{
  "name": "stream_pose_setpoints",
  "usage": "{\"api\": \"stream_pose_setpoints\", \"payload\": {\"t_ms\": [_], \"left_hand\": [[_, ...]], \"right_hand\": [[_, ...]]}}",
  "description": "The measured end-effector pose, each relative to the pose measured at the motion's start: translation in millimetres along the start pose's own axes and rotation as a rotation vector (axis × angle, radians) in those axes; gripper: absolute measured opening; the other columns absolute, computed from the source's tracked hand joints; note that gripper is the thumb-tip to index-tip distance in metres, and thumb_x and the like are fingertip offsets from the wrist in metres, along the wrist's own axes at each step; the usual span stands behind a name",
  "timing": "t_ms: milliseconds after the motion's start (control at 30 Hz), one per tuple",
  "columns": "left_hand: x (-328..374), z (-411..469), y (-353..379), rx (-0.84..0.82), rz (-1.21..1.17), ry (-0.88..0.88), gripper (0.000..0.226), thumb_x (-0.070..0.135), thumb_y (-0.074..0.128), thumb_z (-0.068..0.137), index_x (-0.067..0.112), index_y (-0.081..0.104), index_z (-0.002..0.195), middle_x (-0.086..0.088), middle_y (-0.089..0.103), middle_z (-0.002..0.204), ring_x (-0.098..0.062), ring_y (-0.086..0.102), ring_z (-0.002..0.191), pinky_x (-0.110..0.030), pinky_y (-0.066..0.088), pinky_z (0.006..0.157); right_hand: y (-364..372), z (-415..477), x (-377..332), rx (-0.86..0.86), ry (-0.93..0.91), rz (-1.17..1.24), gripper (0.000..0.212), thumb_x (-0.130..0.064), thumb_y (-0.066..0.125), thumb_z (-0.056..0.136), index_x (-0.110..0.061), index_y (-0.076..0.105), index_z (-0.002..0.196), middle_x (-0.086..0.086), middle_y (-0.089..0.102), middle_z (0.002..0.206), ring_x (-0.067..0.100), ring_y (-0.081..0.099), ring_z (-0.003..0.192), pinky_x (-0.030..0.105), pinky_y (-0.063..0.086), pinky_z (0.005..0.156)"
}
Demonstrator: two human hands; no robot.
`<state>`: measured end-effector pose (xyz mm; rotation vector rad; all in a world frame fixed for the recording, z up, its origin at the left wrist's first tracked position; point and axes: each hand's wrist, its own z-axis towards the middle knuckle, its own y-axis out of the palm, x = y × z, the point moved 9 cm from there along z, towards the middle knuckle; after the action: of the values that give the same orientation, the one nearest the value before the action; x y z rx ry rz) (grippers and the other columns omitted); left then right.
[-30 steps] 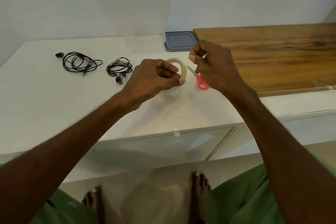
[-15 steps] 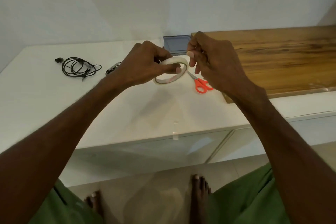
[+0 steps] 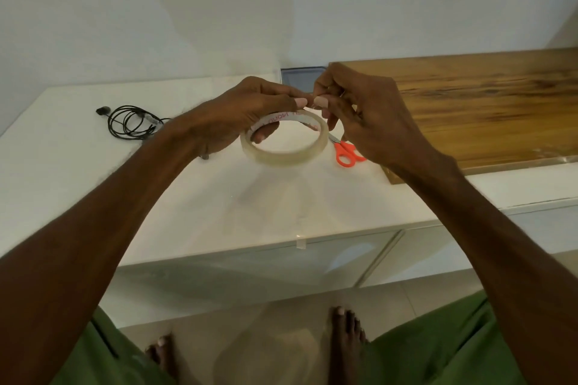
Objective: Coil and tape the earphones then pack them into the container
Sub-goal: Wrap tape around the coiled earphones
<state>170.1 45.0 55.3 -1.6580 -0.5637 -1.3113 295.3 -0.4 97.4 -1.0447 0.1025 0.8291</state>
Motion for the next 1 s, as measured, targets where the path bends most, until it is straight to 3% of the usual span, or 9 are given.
{"api": "stream_pose_setpoints", "payload": {"t_ms": [100,167,233,400,500,633,767,867,1000], "left_hand": [[3.9,0.3,-2.9,-0.005,-0.018,-0.012,0.020,0.022,0.060,0.096,0.012,0.075,0.105,-0.014,0.052,0.065,-0.011,0.034,0.043,-0.016,0.031,0.037],[8.5,-1.0,-2.7,-0.004,0.048,0.004,0.025,0.026,0.061,0.095,0.012,0.074,0.111,-0.033,0.057,0.077,-0.011,0.030,0.044,-0.016,0.030,0.039],[10.5,-2.4,-1.2,-0.001,0.119,0.016,0.028,0.029,0.062,0.094,0.014,0.074,0.114,-0.039,0.062,0.092,-0.010,0.030,0.044,-0.016,0.031,0.041],[9.4,-0.4,-2.0,0.063,0.119,0.037,0.023,0.025,0.065,0.093,0.016,0.076,0.110,-0.008,0.077,0.089,-0.007,0.032,0.045,-0.014,0.032,0.042],[5.6,-0.4,0.5,0.018,-0.001,-0.003,0.022,0.020,0.067,0.090,0.019,0.076,0.110,-0.003,0.077,0.104,-0.007,0.029,0.050,-0.016,0.025,0.046],[-9.1,1.5,8.2,-0.067,-0.178,-0.119,0.030,0.027,0.060,0.096,0.013,0.070,0.120,-0.004,0.072,0.118,-0.005,0.035,0.053,-0.015,0.033,0.052],[-23.9,0.0,14.5,-0.123,-0.309,-0.243,0.036,0.027,0.056,0.098,0.004,0.065,0.123,-0.002,0.072,0.108,-0.003,0.042,0.049,-0.013,0.034,0.046],[-32.5,-3.1,21.2,-0.178,-0.354,-0.343,0.030,0.024,0.059,0.094,0.005,0.068,0.117,0.001,0.073,0.102,-0.003,0.041,0.046,-0.011,0.033,0.039],[-32.6,-7.7,33.2,-0.286,-0.539,-0.402,0.013,0.023,0.058,0.094,0.014,0.066,0.099,0.006,0.067,0.089,-0.002,0.037,0.046,-0.008,0.030,0.035]], "right_hand": [[-1.2,1.0,1.0,0.013,0.001,0.009,0.013,0.001,0.049,0.095,-0.006,0.058,0.101,0.004,0.067,0.082,0.014,0.068,0.070,0.035,0.057,0.065],[-2.1,2.1,4.7,0.019,0.016,0.033,0.010,-0.001,0.049,0.097,-0.006,0.057,0.100,0.005,0.068,0.083,0.014,0.069,0.070,0.035,0.058,0.062],[-0.6,2.5,8.2,0.013,0.031,0.037,0.009,-0.002,0.050,0.097,-0.006,0.057,0.100,0.005,0.068,0.083,0.013,0.069,0.070,0.036,0.058,0.063],[0.2,2.2,13.0,0.027,0.061,0.051,0.007,-0.004,0.051,0.098,-0.007,0.057,0.101,0.005,0.067,0.083,0.013,0.069,0.071,0.034,0.058,0.063],[-0.6,1.6,12.4,0.040,0.071,0.080,0.006,-0.005,0.052,0.098,-0.006,0.057,0.102,0.007,0.067,0.085,0.016,0.070,0.071,0.036,0.059,0.058],[2.1,0.5,10.9,0.035,0.073,0.090,0.008,-0.006,0.053,0.098,-0.005,0.058,0.104,0.009,0.066,0.087,0.019,0.070,0.071,0.041,0.059,0.056],[2.6,0.6,5.3,0.043,0.034,0.094,0.006,-0.007,0.055,0.098,-0.005,0.060,0.100,0.006,0.066,0.085,0.018,0.068,0.069,0.042,0.058,0.062],[6.8,-0.1,1.5,0.038,0.021,0.084,0.006,-0.006,0.056,0.096,-0.005,0.062,0.098,0.005,0.067,0.085,0.018,0.067,0.072,0.041,0.057,0.068],[5.6,1.5,2.4,0.047,0.031,0.086,0.006,-0.006,0.057,0.096,-0.004,0.062,0.099,0.008,0.066,0.086,0.019,0.066,0.068,0.037,0.056,0.065]]}}
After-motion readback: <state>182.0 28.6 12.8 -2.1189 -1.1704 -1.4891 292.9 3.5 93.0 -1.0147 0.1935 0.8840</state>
